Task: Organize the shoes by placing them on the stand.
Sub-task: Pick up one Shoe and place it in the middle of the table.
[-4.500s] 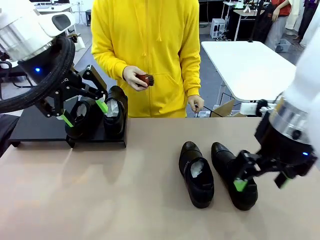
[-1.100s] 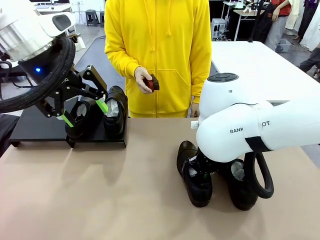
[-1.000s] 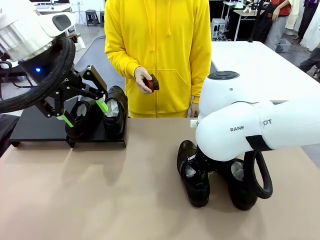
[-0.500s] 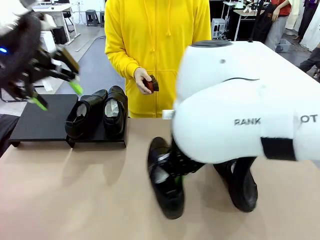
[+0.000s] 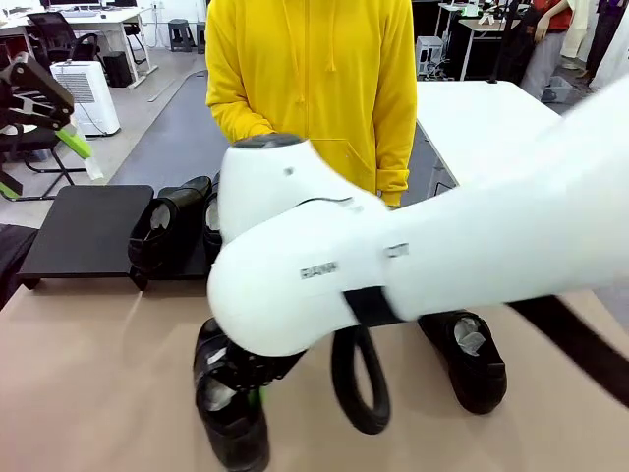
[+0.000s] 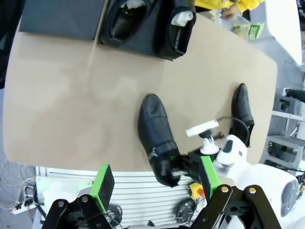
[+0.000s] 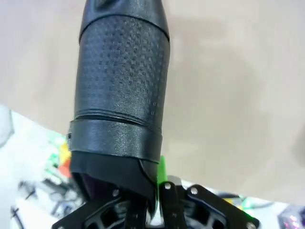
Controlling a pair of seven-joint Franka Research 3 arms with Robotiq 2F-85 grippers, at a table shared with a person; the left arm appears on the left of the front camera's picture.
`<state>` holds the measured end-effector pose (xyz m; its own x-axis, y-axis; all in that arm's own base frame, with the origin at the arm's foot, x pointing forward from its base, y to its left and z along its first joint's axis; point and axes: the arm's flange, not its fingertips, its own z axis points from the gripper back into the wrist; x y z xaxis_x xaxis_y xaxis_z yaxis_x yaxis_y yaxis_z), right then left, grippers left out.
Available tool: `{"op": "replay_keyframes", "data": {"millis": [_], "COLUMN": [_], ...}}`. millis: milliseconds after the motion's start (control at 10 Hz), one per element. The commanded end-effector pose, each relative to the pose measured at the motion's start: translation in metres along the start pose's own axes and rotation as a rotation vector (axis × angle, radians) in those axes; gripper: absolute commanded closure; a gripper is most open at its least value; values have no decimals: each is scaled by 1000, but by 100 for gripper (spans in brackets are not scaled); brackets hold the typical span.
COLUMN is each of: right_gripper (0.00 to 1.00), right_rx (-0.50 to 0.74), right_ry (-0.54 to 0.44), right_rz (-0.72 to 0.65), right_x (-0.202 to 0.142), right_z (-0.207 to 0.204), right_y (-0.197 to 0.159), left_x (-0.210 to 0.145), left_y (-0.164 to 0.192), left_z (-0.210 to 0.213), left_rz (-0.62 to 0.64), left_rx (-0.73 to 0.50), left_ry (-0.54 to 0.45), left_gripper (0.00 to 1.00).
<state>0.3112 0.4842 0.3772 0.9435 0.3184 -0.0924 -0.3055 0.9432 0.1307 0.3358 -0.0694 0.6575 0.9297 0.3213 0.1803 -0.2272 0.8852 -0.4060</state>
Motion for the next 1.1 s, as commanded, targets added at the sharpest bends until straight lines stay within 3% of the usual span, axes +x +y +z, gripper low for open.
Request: {"op": "replay_keyframes", "data": {"millis": [0,200,300,800,900,1000], "right_gripper": [100,100,92,10,0,0], "right_rx": [31,32,40,33,56,68], "right_ry": [-51,-23,0,62,72,119], "right_rz": [-102,-148,-164,-151,-150,-129], "right_x": [31,37,36,33,29,21], "right_z": [12,3,-1,-9,-2,11], "right_y": [24,29,30,21,16,2], "left_x": [3,3,3,3,3,3], "left_y": [-10,-10,-10,-10,-10,-10], "left_z": [-5,-5,-5,-5,-5,-5], "left_rz": [-34,-34,-34,-34,-34,-34], "left_rx": [8,8,8,8,8,8], "left_ry": [14,14,14,14,14,14], "left_gripper": [8,8,8,8,8,8]}}
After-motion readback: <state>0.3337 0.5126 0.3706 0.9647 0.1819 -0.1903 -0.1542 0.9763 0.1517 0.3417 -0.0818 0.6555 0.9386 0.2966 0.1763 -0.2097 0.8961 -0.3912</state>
